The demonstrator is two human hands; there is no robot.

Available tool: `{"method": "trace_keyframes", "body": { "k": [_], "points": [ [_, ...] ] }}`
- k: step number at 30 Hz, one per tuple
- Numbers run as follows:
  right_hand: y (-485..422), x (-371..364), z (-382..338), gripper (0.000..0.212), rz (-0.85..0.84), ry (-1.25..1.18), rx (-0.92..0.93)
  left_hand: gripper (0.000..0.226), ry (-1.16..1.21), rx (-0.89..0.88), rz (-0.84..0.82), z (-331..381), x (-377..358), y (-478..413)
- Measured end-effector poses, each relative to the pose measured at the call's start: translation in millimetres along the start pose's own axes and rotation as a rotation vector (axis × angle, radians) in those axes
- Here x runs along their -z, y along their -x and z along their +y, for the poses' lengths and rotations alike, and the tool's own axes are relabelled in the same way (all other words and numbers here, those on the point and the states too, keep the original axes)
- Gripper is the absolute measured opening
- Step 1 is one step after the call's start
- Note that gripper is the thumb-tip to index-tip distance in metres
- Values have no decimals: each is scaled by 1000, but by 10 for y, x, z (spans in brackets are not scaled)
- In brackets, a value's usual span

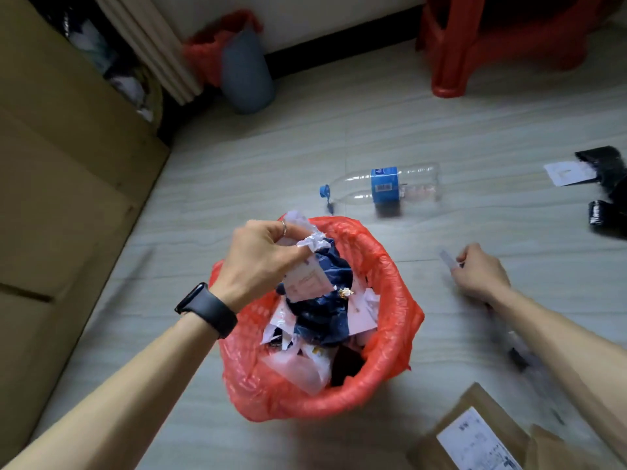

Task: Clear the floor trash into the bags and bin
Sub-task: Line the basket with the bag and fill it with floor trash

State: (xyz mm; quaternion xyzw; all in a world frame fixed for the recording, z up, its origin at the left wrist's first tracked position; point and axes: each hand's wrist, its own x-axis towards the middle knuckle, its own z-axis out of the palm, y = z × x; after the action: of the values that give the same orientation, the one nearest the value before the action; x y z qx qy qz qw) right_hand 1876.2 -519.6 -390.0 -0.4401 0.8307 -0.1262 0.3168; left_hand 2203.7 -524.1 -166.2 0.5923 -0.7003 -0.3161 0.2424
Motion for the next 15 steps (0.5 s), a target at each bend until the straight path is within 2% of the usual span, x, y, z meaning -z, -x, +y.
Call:
{"method": "trace_keyframes", "body": {
  "k": [3, 7, 9, 12, 15],
  "points": [
    [273, 139, -505, 12, 116, -348, 154, 5, -170, -24, -63, -106, -5, 155],
    [875, 450, -1146, 7, 147, -614, 460, 11, -438, -13, -99, -311, 24, 294],
    [1224, 532, -1279, 9, 89, -572, 644, 15, -571, 8, -188, -445, 13, 395],
    [1621, 503, -1305, 15, -52, -329, 879, 11, -748, 24, -329, -602, -29, 543],
    [1815, 354, -1251, 20, -137, 50, 988, 35, -767, 25, -419, -671, -10, 608]
  ]
}}
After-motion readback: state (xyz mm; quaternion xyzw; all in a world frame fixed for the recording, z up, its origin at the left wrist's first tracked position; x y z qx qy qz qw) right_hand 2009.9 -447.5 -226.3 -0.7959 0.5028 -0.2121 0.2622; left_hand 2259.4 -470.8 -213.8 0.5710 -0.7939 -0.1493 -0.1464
